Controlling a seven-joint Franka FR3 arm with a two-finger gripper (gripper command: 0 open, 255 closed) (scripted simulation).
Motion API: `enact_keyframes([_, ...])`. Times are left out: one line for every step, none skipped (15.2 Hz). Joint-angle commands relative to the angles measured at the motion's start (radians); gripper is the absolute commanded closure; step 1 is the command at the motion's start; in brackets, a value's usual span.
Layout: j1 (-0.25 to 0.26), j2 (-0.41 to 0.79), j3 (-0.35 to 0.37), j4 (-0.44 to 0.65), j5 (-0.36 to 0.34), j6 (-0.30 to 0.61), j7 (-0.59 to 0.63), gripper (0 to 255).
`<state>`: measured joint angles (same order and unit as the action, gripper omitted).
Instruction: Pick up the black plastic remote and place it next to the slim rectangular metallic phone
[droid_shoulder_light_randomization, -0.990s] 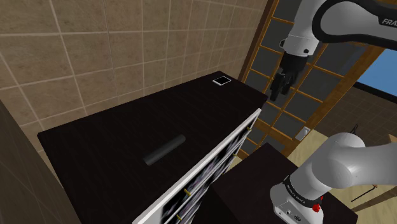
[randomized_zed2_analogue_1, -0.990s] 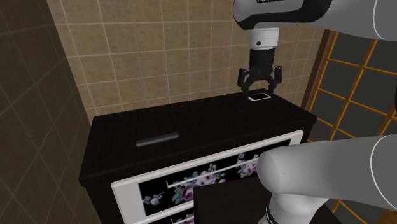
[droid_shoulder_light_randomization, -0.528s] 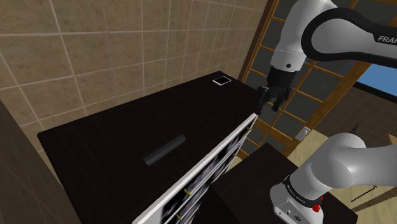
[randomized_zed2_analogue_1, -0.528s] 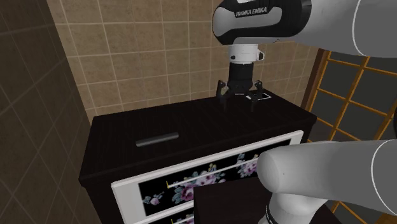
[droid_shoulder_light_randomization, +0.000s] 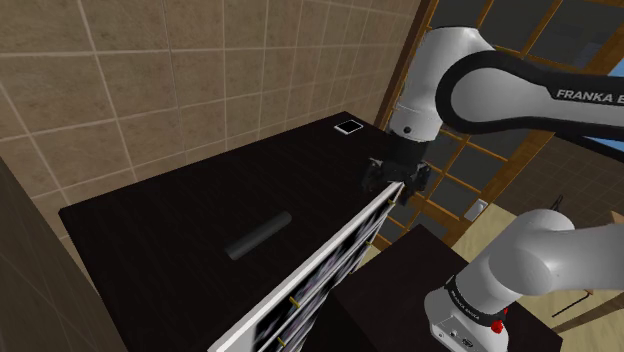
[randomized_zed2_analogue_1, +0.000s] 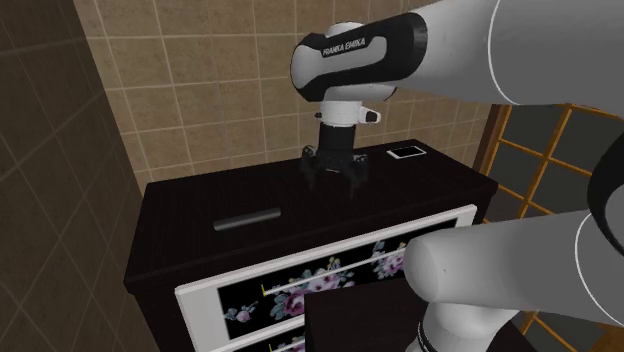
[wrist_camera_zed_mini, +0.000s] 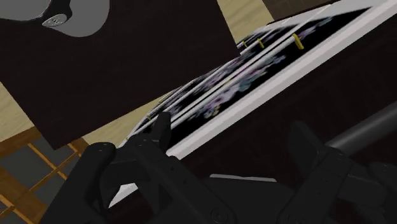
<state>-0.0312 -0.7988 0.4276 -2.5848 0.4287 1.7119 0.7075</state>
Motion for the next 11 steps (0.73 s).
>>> enact_keyframes([-0.011, 0.04, 0.06, 0.005, 0.052, 0.057, 0.096, 0])
enact_keyframes([-0.018, 0.064, 0.091, 0.011, 0.075, 0.085, 0.141, 0])
enact_keyframes([-0.026, 0.089, 0.121, 0.018, 0.095, 0.115, 0.186, 0])
enact_keyframes([-0.036, 0.116, 0.152, 0.027, 0.114, 0.145, 0.23, 0])
enact_keyframes([-0.047, 0.145, 0.183, 0.037, 0.13, 0.177, 0.275, 0])
enact_keyframes([-0.06, 0.175, 0.215, 0.049, 0.144, 0.209, 0.319, 0])
enact_keyframes([-0.075, 0.207, 0.247, 0.063, 0.156, 0.241, 0.364, 0])
enact_keyframes([-0.091, 0.241, 0.279, 0.077, 0.164, 0.274, 0.41, 0])
enact_keyframes([-0.109, 0.277, 0.313, 0.093, 0.169, 0.308, 0.456, 0])
enact_keyframes([-0.129, 0.314, 0.347, 0.11, 0.17, 0.343, 0.503, 0])
enact_keyframes([-0.151, 0.354, 0.382, 0.128, 0.167, 0.378, 0.551, 0])
